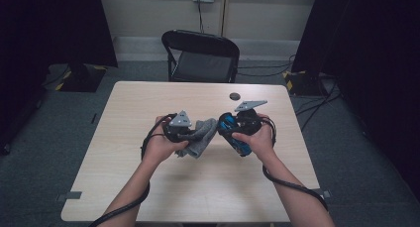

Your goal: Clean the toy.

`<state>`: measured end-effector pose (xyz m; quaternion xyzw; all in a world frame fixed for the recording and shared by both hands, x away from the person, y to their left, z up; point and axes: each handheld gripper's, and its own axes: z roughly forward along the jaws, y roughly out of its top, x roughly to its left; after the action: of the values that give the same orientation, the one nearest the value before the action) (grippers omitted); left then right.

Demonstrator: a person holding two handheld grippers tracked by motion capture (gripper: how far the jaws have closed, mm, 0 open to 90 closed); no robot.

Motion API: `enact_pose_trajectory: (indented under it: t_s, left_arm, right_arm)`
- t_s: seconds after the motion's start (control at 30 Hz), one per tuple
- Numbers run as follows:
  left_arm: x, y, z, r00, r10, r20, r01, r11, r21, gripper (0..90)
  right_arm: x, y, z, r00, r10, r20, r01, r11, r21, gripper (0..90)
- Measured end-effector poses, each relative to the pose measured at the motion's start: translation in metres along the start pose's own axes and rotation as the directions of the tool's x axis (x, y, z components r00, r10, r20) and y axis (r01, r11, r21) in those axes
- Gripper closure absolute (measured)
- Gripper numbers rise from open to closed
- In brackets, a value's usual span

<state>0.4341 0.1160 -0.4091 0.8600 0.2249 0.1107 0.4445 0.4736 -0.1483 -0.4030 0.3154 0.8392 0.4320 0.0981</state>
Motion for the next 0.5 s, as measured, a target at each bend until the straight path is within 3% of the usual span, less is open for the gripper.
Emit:
enact_pose_trajectory:
  t_s: [0.33, 0.37, 0.4, 0.5]
  left_arm:
    - [0.005, -0.012, -0.003, 0.9999, -0.008, -0.012, 0.008, 0.9999, 0.007, 78.3]
    - [0.009, -0.013, -0.004, 0.9990, -0.012, -0.043, 0.013, 0.9999, 0.012, 78.3]
    - [0.009, -0.013, -0.004, 0.9990, -0.012, -0.043, 0.013, 0.9999, 0.012, 78.2]
    - [0.016, -0.012, -0.004, 0.9928, -0.039, -0.113, 0.039, 0.9992, -0.006, 78.1]
  right_arm:
    - [-0.004, 0.002, -0.005, 0.9998, 0.016, 0.014, -0.016, 1.000, -0.006, 25.8]
    - [-0.004, 0.002, -0.005, 0.9998, 0.015, 0.015, -0.015, 1.000, -0.009, 25.8]
    - [-0.004, 0.002, -0.005, 0.9998, 0.015, 0.015, -0.015, 1.000, -0.009, 25.8]
    - [-0.004, 0.004, -0.007, 0.9998, 0.016, 0.008, -0.016, 1.000, -0.016, 25.8]
